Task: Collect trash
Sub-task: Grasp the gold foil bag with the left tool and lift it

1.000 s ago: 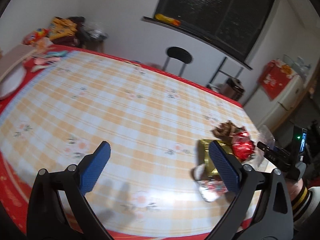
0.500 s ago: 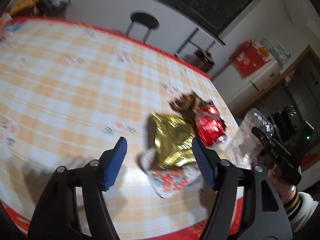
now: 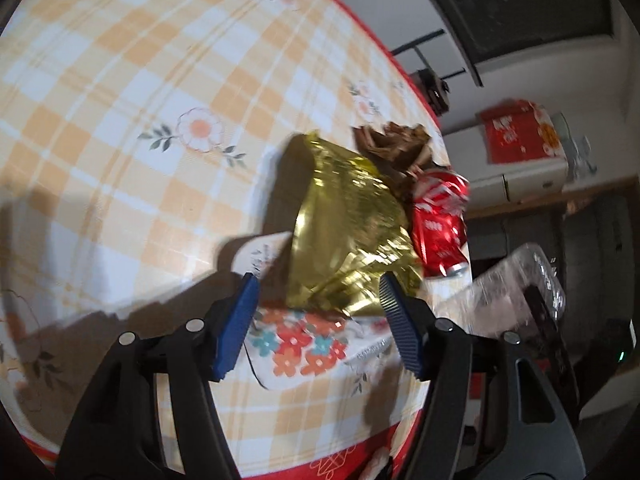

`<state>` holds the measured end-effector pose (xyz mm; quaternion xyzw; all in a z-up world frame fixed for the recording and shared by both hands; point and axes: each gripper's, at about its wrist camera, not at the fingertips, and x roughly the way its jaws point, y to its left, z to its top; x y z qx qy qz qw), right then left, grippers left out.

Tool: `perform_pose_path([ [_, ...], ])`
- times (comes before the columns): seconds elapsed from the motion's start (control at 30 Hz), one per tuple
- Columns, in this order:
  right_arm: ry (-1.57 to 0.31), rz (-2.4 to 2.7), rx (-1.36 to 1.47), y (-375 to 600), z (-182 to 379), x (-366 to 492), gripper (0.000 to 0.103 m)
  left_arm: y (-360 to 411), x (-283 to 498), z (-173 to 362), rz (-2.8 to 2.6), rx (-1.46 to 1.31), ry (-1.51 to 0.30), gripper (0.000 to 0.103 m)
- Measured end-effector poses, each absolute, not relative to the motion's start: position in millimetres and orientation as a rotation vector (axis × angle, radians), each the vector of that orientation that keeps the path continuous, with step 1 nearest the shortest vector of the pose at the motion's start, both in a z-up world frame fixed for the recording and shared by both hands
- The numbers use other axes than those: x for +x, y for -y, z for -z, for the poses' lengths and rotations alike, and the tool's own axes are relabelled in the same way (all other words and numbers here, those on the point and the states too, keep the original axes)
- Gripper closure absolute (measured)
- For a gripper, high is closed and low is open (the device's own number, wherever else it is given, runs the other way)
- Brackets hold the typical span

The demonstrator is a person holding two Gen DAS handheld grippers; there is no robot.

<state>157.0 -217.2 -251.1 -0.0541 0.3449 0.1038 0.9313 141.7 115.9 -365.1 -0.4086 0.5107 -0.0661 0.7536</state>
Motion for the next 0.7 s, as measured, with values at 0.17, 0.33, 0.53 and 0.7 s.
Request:
perform_pose_path([
  [0.17, -0.712, -0.204, -0.109, 221.1, 252.2, 157.1, 0.085, -124.4, 147.6, 377.7, 0.16, -1.025, -1.102, 0.04],
  [0.33, -0.714, -0.209, -0.111, 220.1, 253.1, 156.6, 0.085, -125.7, 152.9, 380.0, 0.172, -1.091, -1.09, 0.042],
  [0.53, -0.714, -0.211, -0.112, 219.9, 253.3, 156.4, 0.085, -113.4, 161.0, 372.2, 0.187, -1.042, -1.098, 0.042],
  [0.7, -0.714, -0.211, -0.112, 220.1, 253.2, 156.2, 0.085, -100.4, 169.3, 372.0, 0.167, -0.933, -1.12, 0.041],
])
